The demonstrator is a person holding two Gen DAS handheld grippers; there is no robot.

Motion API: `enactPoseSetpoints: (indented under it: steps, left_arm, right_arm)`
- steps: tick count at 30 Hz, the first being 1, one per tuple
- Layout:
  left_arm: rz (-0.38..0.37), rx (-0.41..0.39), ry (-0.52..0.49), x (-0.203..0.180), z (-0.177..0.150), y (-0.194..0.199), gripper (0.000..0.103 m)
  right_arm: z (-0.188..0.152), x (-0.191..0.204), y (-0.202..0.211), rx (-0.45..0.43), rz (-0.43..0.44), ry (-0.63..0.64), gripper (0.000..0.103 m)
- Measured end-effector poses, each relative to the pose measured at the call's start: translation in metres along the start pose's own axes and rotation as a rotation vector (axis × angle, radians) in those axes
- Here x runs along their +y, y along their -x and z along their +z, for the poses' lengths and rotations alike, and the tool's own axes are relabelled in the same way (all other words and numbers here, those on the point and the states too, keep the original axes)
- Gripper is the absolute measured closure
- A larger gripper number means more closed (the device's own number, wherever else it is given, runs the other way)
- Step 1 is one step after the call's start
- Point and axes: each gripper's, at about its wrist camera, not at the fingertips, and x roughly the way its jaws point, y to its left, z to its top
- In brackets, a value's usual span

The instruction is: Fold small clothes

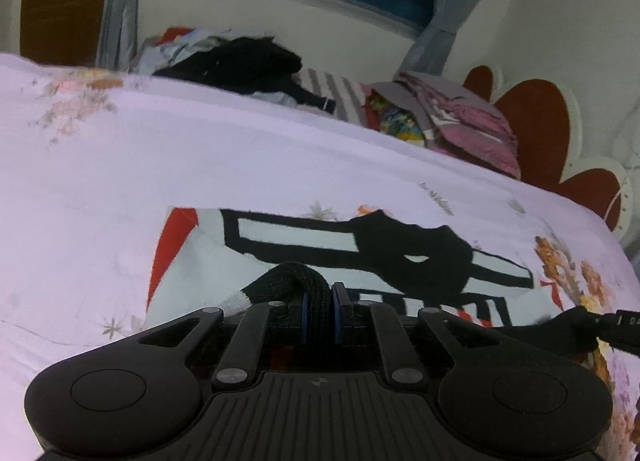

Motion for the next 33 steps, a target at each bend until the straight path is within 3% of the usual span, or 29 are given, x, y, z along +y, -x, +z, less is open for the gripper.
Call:
enactPoseSetpoints:
  steps: [6, 8, 9, 10, 11, 12, 15, 24, 28, 29, 31, 33]
  left_arm:
    - [-0.027, 0.039, 0.076, 0.011, 0.004, -0.018, 0.088]
    - [-0.030, 0.034, 0.083, 0.014, 0.006, -0.015, 0.071]
    - [-0.019, 0.006, 0.073, 0.014, 0.007, -0.011, 0.046]
    - [-0.005, -0.030, 0.056, 0.014, 0.008, -0.006, 0.028]
    - [0.003, -0.059, 0.044, 0.015, 0.010, -0.001, 0.027]
    - [-0.004, -0.069, 0.032, 0.015, 0.012, 0.002, 0.027]
    - [-0.014, -0.028, -0.003, 0.015, 0.016, -0.003, 0.027]
    - [0.008, 0.071, -0.044, 0.010, 0.010, -0.045, 0.027]
    - [0.016, 0.081, -0.099, 0.002, 0.008, -0.058, 0.029]
    - [0.015, 0.081, -0.102, 0.001, 0.009, -0.058, 0.031]
    - [0.012, 0.085, -0.106, 0.000, 0.010, -0.060, 0.048]
    - [0.007, 0.100, -0.110, -0.001, 0.010, -0.063, 0.055]
  right_arm:
    - [0.006, -0.008, -0.024, 0.054, -0.007, -0.012, 0.082]
    - [0.008, -0.008, -0.024, 0.051, 0.002, 0.009, 0.079]
    - [0.009, -0.008, -0.023, 0.043, 0.004, 0.023, 0.071]
    - [0.010, -0.007, -0.021, 0.027, -0.002, 0.036, 0.056]
    - [0.012, -0.007, -0.018, 0.006, -0.009, 0.051, 0.048]
    - [0.013, -0.007, -0.016, -0.007, -0.007, 0.066, 0.041]
    - [0.017, -0.009, -0.020, 0.008, 0.013, 0.094, 0.045]
    - [0.020, -0.008, -0.026, -0.008, 0.020, 0.180, 0.042]
    - [0.028, -0.019, -0.020, -0.056, 0.031, 0.113, 0.035]
    - [0.030, -0.020, -0.020, -0.058, 0.019, 0.116, 0.035]
    - [0.031, -0.020, -0.023, -0.041, 0.023, 0.149, 0.040]
    - [0.029, -0.019, -0.026, -0.020, 0.047, 0.161, 0.041]
